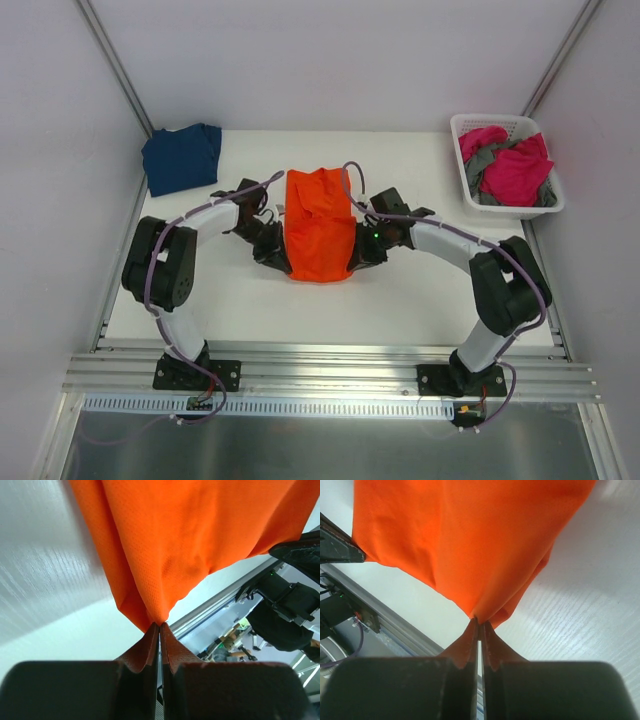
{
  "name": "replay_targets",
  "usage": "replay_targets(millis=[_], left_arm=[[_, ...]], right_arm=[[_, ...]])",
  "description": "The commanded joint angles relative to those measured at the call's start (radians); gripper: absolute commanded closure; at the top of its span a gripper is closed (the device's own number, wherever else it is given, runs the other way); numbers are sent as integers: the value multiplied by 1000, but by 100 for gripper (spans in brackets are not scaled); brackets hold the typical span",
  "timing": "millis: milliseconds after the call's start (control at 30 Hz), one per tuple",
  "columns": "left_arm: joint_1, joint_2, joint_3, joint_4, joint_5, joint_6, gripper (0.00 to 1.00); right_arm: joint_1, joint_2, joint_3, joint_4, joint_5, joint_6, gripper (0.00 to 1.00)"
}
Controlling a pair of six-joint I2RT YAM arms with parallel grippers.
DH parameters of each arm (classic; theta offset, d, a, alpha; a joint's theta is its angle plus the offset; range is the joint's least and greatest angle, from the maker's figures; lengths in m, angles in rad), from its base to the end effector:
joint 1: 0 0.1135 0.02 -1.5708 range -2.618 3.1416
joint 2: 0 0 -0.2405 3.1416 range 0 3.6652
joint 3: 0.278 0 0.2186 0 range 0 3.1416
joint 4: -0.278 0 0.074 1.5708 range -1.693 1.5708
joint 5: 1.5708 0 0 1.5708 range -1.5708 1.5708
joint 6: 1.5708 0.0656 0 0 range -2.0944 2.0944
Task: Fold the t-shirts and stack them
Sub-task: Fold the tshirt
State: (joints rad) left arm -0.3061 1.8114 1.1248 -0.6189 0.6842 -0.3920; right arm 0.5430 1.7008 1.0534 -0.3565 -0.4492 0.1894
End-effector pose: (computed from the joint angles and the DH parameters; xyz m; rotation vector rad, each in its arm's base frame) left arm 0.2837 -0.1331 0.1397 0.0133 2.9306 -1.1132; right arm 0.2648 0.1931 0.1608 -0.6391 2.5755 0.8409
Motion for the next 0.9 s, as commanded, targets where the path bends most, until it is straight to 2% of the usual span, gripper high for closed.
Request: replay_targets(millis=[0, 367, 633, 867], left_arm=[[15, -76, 39, -44, 23, 31, 100], [41, -227, -13, -107, 26, 58, 100], [73, -322, 32, -137, 3, 84, 100], [116, -235, 185, -133, -29, 116, 100]], right_arm=[[-5, -69, 60, -24, -28, -15, 100], [-5, -187, 40, -114, -49, -27, 100], [-6, -285, 60, -174, -37, -65, 100], [-47, -212, 141, -87, -23, -74, 100]])
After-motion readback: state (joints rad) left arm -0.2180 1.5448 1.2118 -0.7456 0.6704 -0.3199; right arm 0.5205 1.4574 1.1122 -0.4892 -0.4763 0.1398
